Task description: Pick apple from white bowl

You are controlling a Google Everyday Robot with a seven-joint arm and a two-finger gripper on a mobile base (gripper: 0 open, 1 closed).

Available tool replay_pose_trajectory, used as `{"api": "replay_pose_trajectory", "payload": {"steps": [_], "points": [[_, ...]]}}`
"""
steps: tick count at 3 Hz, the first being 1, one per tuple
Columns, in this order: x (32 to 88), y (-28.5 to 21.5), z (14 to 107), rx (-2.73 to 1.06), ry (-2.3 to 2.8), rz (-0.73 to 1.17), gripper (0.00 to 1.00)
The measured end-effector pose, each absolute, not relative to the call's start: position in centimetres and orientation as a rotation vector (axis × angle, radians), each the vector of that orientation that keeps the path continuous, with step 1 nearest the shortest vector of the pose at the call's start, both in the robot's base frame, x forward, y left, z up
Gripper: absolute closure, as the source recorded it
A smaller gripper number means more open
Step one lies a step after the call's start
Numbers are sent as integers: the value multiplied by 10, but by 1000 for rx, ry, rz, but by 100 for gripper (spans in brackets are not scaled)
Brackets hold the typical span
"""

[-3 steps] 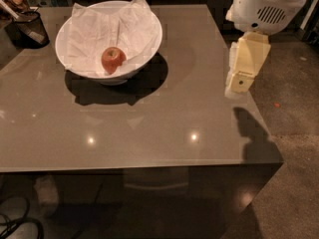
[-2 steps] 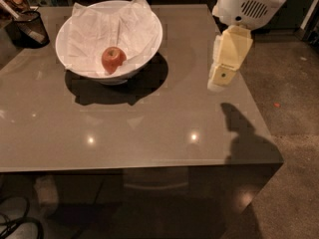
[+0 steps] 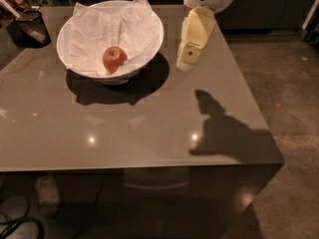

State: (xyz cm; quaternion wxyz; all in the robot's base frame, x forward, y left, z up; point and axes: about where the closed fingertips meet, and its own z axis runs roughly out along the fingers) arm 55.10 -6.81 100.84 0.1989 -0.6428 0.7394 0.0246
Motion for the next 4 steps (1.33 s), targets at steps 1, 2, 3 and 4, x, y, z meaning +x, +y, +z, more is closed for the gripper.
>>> {"api": "replay_pose_trajectory", "payload": {"steps": [1,2,3,4], "points": [[555,-63,1011,-1790,2050,66,0],[570,-49,1010,-1745,2036,132,0],[594,-26,1008,-1737,2009,237,0],[617,-5,1008,-1737,1976,335,0]]}}
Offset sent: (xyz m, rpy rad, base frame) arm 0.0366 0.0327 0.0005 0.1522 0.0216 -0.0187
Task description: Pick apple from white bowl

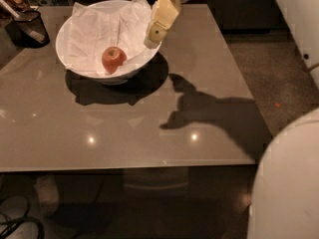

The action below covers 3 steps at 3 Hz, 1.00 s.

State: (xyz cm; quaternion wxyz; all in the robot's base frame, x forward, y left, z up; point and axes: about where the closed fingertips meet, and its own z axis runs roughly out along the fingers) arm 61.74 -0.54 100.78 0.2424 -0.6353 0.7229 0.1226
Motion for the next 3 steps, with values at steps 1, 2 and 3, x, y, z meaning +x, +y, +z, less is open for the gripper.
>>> {"api": "replay_pose_trajectory", "payload": {"steps": [1,2,3], "points": [[633,6,1004,-1722,1968,408,18],[644,17,1000,-1716,1962,461,28],[653,28,998,-1721,1952,486,26]]}}
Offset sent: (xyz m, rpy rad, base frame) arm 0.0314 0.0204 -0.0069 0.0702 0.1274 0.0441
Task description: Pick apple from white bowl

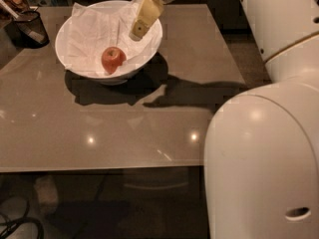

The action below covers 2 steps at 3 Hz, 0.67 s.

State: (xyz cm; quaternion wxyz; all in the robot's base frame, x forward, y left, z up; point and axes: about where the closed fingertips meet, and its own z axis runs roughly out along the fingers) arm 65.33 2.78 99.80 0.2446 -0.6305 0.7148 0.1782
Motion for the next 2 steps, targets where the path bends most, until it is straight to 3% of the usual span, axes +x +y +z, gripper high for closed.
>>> {"api": "replay_pose_trajectory", "payload": {"steps": [1,2], "points": [[661,39,997,-1740,1935,494,25],[670,60,997,-1777,1898,488,32]]}}
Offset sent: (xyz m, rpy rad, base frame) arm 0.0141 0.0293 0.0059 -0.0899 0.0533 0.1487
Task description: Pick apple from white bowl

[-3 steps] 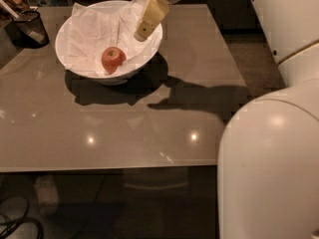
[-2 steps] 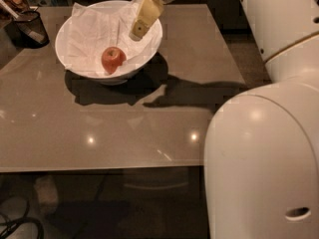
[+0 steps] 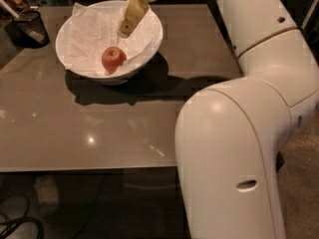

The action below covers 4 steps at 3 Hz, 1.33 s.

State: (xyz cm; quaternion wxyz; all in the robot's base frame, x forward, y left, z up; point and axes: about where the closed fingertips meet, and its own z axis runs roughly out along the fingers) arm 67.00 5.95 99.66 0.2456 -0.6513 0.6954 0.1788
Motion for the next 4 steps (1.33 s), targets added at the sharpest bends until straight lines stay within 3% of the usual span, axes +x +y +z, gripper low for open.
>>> {"api": "replay_pose_trajectory", "payload": {"steps": [1,4], "points": [[676,81,996,-1812,1858,486,26],[687,98,975,-1833,1868,520,26]]}}
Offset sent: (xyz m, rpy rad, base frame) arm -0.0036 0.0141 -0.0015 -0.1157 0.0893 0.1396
